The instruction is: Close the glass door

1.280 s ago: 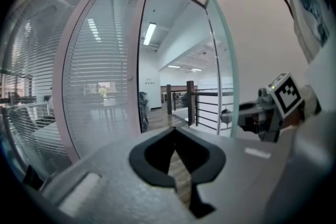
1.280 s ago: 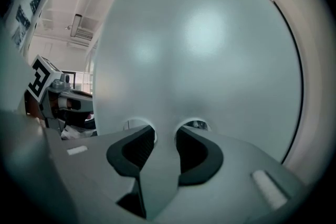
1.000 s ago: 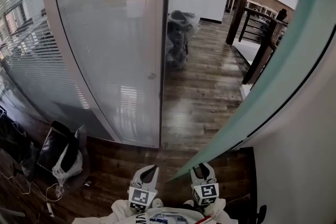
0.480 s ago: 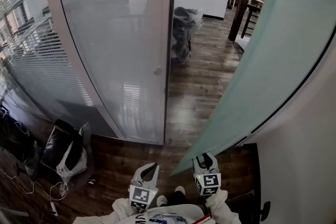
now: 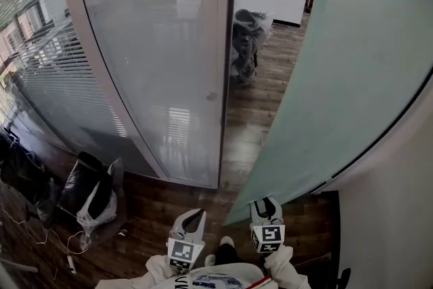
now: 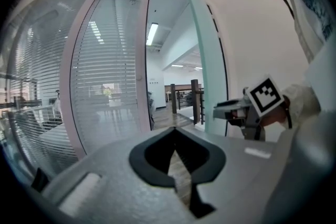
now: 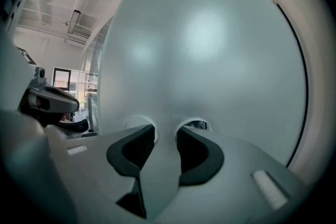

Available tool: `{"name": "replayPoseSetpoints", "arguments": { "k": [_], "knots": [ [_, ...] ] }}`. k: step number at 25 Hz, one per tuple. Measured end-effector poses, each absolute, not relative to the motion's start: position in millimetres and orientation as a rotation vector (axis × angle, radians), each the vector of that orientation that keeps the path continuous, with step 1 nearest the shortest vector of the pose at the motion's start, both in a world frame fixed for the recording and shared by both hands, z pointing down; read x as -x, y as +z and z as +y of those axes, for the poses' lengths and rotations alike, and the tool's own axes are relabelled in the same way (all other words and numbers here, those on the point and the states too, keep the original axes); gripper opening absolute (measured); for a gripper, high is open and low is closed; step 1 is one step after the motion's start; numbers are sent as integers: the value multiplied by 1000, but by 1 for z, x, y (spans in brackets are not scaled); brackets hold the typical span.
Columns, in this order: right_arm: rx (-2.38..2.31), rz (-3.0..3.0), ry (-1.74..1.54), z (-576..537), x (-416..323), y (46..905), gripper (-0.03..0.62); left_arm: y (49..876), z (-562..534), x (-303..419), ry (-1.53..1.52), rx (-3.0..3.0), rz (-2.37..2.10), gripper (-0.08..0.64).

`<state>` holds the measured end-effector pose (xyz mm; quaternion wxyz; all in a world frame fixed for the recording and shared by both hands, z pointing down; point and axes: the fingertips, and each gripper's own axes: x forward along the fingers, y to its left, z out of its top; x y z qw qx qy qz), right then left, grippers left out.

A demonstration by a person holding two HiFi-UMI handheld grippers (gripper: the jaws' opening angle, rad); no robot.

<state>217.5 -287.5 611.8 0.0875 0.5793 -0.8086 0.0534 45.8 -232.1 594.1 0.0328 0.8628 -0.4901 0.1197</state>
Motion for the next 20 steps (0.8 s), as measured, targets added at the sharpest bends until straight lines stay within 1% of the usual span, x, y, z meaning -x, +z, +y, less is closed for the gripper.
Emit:
{"name": "replayPoseSetpoints", "arguments": {
  "k": [20],
  "knots": [
    [-1616,-2474,157,-369,-190,604,133,588,-306,-43,398,-2545,-1675,2]
  ]
}}
